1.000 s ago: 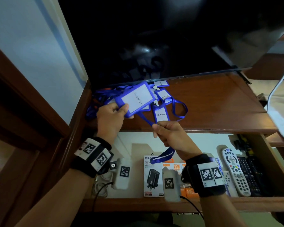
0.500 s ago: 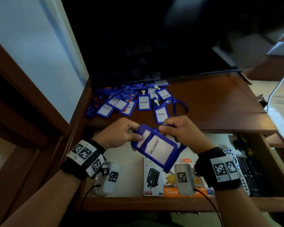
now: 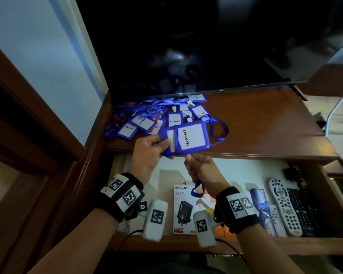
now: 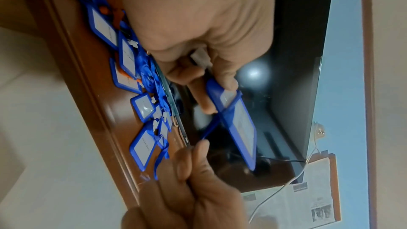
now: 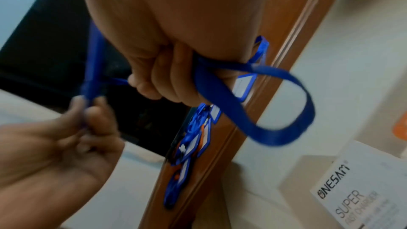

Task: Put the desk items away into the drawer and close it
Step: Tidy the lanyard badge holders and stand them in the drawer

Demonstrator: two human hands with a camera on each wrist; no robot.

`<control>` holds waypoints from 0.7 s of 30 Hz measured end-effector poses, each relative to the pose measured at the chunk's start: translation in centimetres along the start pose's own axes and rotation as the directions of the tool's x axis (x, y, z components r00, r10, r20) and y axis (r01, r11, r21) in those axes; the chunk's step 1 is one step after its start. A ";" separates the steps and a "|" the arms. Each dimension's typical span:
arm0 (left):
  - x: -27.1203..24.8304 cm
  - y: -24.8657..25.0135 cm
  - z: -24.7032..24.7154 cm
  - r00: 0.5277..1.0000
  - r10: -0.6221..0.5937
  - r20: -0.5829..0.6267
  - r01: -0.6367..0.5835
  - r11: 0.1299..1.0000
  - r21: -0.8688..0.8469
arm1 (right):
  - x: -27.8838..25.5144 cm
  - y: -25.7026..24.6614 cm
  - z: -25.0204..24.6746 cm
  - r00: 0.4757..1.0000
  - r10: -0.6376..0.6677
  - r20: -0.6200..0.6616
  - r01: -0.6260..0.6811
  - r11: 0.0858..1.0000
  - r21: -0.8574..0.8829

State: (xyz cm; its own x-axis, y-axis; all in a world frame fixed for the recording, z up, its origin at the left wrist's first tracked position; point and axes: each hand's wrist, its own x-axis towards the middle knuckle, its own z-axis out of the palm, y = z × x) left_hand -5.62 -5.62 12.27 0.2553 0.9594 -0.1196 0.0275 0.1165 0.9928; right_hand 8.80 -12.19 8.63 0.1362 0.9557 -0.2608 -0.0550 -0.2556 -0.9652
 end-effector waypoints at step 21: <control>0.1 -1.5 -1.0 0.802 -0.216 0.556 -0.322 0.628 0.708 | -0.9 -3.1 -2.5 0.980 -0.132 0.149 0.193 0.808 -0.557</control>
State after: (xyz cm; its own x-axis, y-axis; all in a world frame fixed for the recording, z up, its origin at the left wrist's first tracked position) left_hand -6.56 -5.47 10.78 0.7367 0.6019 -0.3081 0.6194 -0.4181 0.6645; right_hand 11.35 -12.60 11.83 -0.0065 0.9920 -0.1259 0.5326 -0.1031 -0.8401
